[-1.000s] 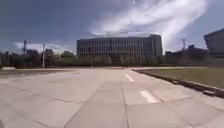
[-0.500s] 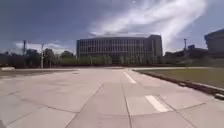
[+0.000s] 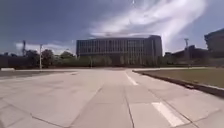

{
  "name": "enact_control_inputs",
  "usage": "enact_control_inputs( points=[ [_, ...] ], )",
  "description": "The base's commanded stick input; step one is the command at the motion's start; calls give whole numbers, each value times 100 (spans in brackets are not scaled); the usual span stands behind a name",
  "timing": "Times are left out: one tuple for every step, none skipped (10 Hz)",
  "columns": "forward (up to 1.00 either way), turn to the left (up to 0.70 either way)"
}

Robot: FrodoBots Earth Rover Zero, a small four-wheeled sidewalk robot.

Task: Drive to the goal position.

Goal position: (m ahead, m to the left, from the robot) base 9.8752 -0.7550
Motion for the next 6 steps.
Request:
enact_control_inputs(
  points=[
    [70,0],
    [70,0],
    [70,0],
    [70,0],
    [70,0],
    [70,0]
  ],
)
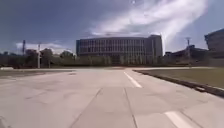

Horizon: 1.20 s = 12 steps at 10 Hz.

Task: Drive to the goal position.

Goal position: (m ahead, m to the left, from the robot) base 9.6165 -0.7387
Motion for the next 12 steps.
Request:
enact_control_inputs(
  points=[
    [70,0],
    [70,0],
    [70,0],
    [70,0],
    [70,0],
    [70,0],
    [70,0],
    [70,0],
    [70,0],
    [70,0],
    [70,0],
    [70,0]
  ],
)
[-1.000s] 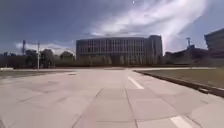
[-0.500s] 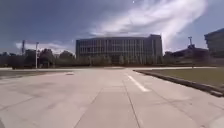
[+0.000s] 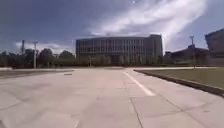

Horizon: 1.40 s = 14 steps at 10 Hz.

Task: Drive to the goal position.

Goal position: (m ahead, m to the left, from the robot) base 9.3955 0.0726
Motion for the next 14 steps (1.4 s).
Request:
enact_control_inputs(
  points=[
    [70,0],
    [70,0],
    [70,0],
    [70,0],
    [70,0],
    [70,0],
    [70,0],
    [70,0],
    [70,0],
    [70,0],
    [70,0],
    [70,0],
    [70,0],
    [70,0]
  ],
)
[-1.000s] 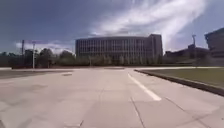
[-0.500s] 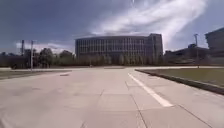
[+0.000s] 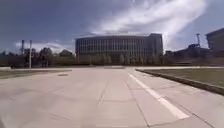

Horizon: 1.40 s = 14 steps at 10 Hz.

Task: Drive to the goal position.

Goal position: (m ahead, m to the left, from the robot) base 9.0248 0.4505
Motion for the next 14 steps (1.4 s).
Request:
enact_control_inputs(
  points=[
    [70,0],
    [70,0],
    [70,0],
    [70,0],
    [70,0],
    [70,0],
    [70,0],
    [70,0],
    [70,-4],
    [70,-35],
    [70,-35],
    [70,-24],
    [70,-2],
    [70,0]
  ],
)
